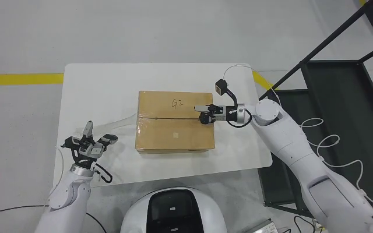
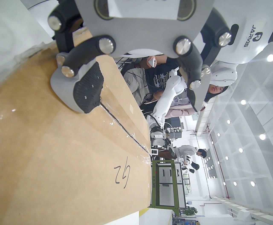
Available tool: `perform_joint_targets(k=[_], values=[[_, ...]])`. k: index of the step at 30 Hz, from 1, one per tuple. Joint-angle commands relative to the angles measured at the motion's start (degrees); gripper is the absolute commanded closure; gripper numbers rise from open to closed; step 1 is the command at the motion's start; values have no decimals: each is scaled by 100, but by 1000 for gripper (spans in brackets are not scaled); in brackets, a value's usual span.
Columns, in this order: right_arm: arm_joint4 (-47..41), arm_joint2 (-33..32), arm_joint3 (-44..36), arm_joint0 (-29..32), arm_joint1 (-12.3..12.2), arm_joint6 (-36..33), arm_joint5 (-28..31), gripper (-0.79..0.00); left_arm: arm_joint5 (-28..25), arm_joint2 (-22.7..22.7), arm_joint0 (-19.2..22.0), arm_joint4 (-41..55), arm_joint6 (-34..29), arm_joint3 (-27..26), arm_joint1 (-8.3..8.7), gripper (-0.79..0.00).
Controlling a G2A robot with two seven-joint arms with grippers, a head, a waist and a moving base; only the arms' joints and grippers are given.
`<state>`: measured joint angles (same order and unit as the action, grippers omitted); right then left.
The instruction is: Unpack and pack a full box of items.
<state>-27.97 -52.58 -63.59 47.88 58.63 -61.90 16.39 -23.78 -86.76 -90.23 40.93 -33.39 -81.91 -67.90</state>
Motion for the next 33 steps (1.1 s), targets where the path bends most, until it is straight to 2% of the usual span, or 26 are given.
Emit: perform_joint_targets(k=[1, 5, 9, 18, 23, 30, 31, 32, 33], values=[[0, 0, 0, 0, 0, 0, 0, -785, -76, 10, -25, -232, 309, -52, -13, -785], [0, 0, 0, 0, 0, 0, 0, -785, -16, 110, -12, -115, 959, 40, -76, -785], [0, 0, 0, 0, 0, 0, 0, -785, 68, 342, 134, -56, 1350, 390, -151, -785], [0, 0, 0, 0, 0, 0, 0, -785, -239, 884, 579, -131, 1608, 1190, -323, -785], [0, 0, 0, 0, 0, 0, 0, -785, -430, 959, 671, 30, 1665, 1343, -389, -785], [0, 0, 0, 0, 0, 0, 0, -785, -382, 950, 829, 6, 1791, 1405, -434, -785], [0, 0, 0, 0, 0, 0, 0, -785, -373, 947, 835, -11, 1816, 1387, -438, -770], [0, 0, 0, 0, 0, 0, 0, -785, -356, 944, 837, -29, 1839, 1361, -443, -702], [0, 0, 0, 0, 0, 0, 0, -785, -342, 936, 835, -55, 1873, 1337, -446, -563]])
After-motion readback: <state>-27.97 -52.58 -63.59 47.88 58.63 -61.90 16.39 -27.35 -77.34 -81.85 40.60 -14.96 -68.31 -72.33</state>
